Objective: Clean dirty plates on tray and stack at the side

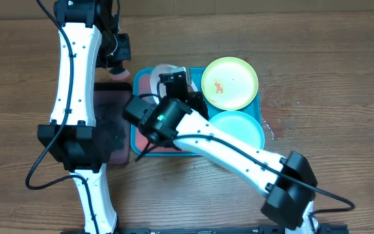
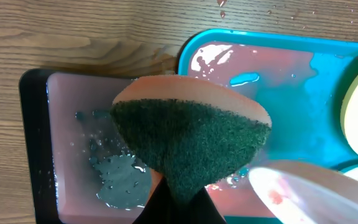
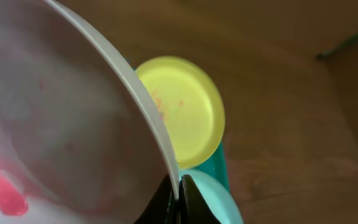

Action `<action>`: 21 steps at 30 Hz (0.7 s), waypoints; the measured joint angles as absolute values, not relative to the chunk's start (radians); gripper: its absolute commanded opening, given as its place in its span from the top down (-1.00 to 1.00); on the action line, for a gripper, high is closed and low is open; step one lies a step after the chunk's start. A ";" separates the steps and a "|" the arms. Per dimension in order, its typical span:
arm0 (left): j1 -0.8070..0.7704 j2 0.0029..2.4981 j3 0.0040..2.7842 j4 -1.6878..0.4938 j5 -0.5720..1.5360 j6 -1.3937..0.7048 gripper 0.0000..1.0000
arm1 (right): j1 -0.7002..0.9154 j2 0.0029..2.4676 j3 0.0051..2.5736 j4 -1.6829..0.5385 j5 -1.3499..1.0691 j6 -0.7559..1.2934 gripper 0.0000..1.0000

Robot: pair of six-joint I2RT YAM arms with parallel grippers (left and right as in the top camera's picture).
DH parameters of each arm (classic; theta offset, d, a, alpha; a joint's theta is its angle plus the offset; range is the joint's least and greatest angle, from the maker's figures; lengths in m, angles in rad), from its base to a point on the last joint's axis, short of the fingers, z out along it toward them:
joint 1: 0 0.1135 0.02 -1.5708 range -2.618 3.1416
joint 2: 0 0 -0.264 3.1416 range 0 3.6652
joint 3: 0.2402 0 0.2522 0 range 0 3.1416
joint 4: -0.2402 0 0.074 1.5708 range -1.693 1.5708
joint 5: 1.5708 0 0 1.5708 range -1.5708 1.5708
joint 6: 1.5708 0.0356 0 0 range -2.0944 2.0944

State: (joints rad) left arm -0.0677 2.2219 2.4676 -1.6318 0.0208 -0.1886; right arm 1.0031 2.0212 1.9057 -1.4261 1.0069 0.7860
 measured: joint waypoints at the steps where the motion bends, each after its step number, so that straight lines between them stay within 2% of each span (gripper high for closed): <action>1: -0.068 2.222 2.468 -1.632 0.018 -0.189 0.92 | 1.011 2.012 1.906 -1.430 1.042 0.786 0.92; 14: -0.068 2.222 2.468 -1.642 -0.039 -0.189 0.92 | 1.135 1.998 1.910 -1.542 1.412 0.793 0.93; 21: -0.067 2.222 2.468 -1.646 -0.042 -0.189 0.91 | 1.152 1.998 1.910 -1.544 1.495 0.793 0.93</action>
